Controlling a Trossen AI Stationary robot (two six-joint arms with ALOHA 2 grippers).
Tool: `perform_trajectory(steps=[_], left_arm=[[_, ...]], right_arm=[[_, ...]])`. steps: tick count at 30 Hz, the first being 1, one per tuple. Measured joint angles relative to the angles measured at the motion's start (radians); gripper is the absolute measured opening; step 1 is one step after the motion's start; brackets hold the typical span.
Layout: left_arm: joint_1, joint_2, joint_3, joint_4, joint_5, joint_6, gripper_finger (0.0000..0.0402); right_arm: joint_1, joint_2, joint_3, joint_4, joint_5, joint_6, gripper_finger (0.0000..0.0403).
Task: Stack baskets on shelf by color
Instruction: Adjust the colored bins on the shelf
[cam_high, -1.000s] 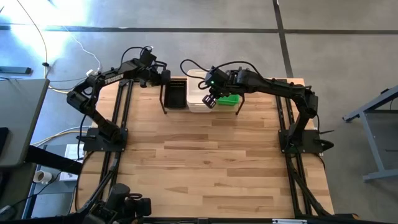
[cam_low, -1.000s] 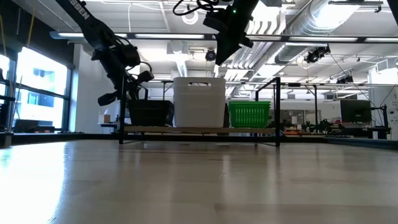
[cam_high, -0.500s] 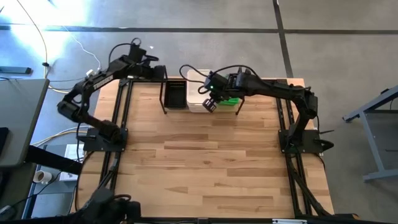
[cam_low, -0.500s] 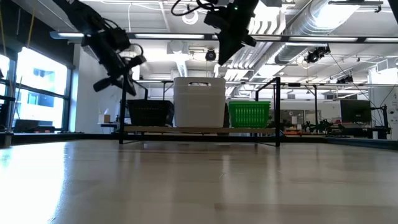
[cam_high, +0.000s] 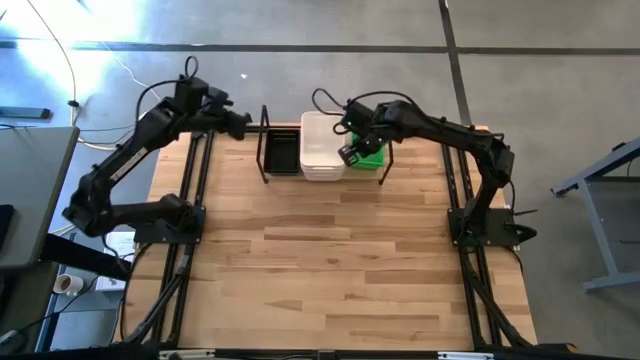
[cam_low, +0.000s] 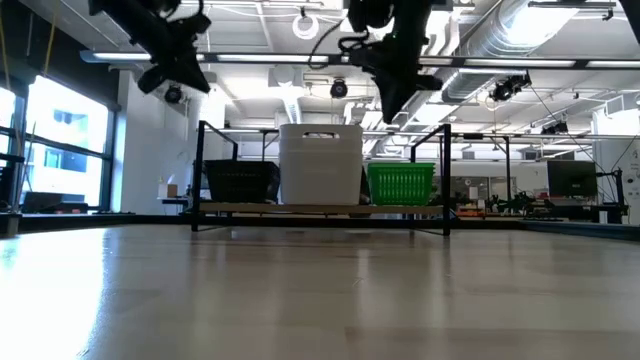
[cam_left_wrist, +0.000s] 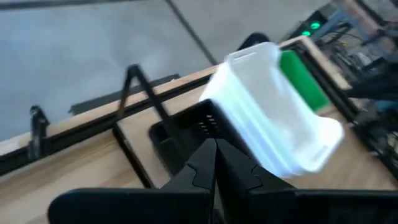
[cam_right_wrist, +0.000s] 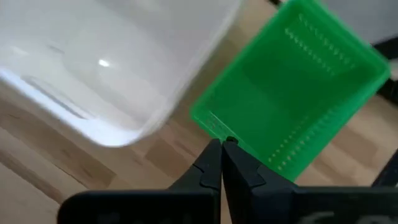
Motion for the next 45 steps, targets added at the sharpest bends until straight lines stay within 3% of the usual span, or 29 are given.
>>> perform_trajectory(steps=[6, 19, 23, 45], left_arm=[[-0.081, -0.103, 0.0, -0.008, 0.001, -0.004, 0.0], [-0.189, -0.17, 0.0, -0.026, -0.003, -0.007, 0.0], [-0.197, -0.169, 0.0, -0.03, -0.003, -0.007, 0.0], [-0.2, -0.169, 0.0, -0.055, -0.052, -0.007, 0.0]], right_arm=[[-0.069, 0.001, -0.088, 0.038, -0.098, 0.043, 0.0], [-0.083, 0.004, -0.255, 0.281, -0.077, 0.126, 0.0], [-0.077, -0.001, -0.287, 0.299, -0.025, 0.141, 0.0], [-0.027, 0.006, -0.203, 0.248, 0.036, 0.034, 0.0]])
